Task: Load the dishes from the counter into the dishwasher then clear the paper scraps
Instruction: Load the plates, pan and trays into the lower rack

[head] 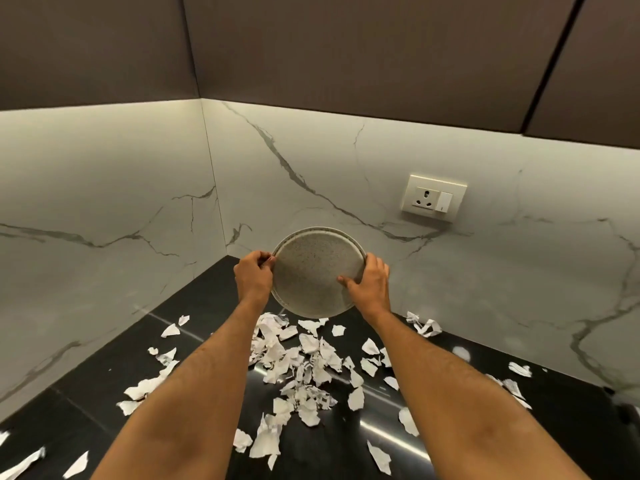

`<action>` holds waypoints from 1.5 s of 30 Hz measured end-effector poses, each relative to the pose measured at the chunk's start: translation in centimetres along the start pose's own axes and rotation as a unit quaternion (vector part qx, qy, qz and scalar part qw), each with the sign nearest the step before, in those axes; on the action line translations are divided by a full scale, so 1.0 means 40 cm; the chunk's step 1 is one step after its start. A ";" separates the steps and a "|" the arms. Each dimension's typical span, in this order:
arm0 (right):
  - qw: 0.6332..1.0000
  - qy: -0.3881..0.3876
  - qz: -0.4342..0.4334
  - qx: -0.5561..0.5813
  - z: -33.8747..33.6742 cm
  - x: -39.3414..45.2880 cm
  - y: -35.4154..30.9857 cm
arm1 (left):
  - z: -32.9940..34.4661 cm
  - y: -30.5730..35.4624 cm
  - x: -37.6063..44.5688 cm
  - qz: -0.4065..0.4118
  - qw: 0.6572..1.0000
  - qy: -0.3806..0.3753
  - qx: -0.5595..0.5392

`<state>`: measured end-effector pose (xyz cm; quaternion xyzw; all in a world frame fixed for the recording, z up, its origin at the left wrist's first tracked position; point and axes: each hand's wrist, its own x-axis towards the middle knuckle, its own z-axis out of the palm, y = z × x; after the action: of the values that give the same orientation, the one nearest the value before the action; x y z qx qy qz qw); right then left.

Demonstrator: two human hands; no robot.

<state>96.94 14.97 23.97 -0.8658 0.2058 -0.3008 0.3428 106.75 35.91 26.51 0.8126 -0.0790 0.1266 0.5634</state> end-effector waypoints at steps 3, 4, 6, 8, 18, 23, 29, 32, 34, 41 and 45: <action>1.000 -0.009 -0.005 -0.010 -0.053 -0.044 0.026 | 0.002 0.008 -0.055 -0.004 1.000 -0.007 0.010; 1.000 -0.009 -0.007 -0.014 -0.063 -0.057 0.033 | 0.002 0.007 -0.070 -0.008 1.000 -0.006 0.012; 1.000 -0.011 -0.003 -0.013 -0.091 -0.090 0.054 | 0.012 0.011 -0.115 -0.017 1.000 -0.011 0.012; 1.000 -0.015 0.004 -0.005 -0.121 -0.127 0.074 | 0.021 0.019 -0.166 -0.021 0.999 -0.017 0.018; 0.999 0.006 0.044 -0.009 -0.314 -0.355 0.181 | 0.059 0.057 -0.444 0.016 0.993 -0.115 0.024; 0.996 0.037 0.071 -0.025 -0.416 -0.490 0.181 | 0.039 0.094 -0.564 0.059 0.988 -0.144 0.024; 0.992 0.074 0.093 -0.052 -0.538 -0.730 0.186 | -0.017 0.097 -0.758 0.089 0.979 -0.183 0.010; 0.990 0.078 0.108 -0.057 -0.603 -0.864 0.185 | -0.045 0.097 -0.874 0.088 0.972 -0.216 -0.006; 0.988 0.080 0.120 -0.065 -0.646 -0.948 0.186 | -0.061 0.098 -0.948 0.079 0.969 -0.235 -0.007; 0.979 0.103 0.154 -0.085 -0.815 -1.206 0.204 | -0.077 0.144 -1.195 0.071 0.954 -0.289 -0.024; 0.972 0.121 0.180 -0.094 -0.914 -1.340 0.233 | -0.064 0.180 -1.333 0.084 0.944 -0.317 -0.027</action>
<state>31.99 21.60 18.29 -0.7998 0.4258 -0.3163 0.2809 53.57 35.00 18.10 0.7858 -0.3248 -0.0930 0.5180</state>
